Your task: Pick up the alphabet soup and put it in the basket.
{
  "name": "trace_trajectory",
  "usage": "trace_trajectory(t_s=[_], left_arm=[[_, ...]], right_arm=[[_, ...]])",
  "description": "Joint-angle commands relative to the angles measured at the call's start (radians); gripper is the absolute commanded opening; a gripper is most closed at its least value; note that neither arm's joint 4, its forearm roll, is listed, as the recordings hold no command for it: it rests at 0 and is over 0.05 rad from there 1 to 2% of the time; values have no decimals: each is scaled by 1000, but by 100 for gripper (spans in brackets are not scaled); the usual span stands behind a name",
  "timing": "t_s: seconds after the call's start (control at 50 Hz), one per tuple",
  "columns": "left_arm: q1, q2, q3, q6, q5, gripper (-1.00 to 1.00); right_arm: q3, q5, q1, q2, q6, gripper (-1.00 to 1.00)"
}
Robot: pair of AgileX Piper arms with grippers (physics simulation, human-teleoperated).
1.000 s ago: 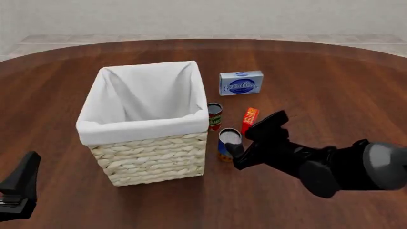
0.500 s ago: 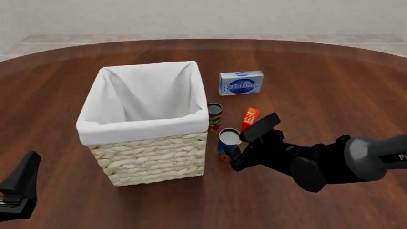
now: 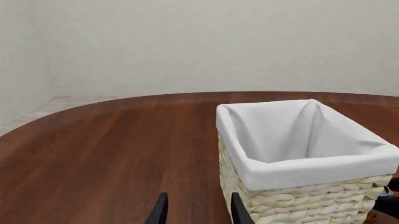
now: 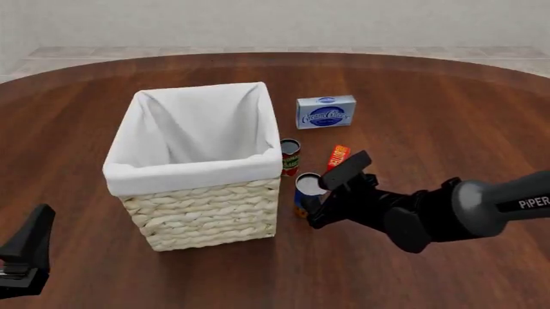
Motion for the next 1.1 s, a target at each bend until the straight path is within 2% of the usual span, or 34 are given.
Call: trace_trajectory(t_s=[0.02, 0.38, 0.4, 0.76, 1.1], left_arm=[[0, 0, 0, 0, 0, 100], [0, 0, 0, 0, 0, 100], [0, 0, 0, 0, 0, 100], [0, 0, 0, 0, 0, 100], [0, 0, 0, 0, 0, 100]], right_arm=[[-15, -1, 10, 17, 1, 100], [-10, -6, 22, 0, 6, 100], [-10, -6, 23, -1, 7, -100], [3, -6, 23, -38, 2, -100], [32, 77, 20, -225, -25, -100]])
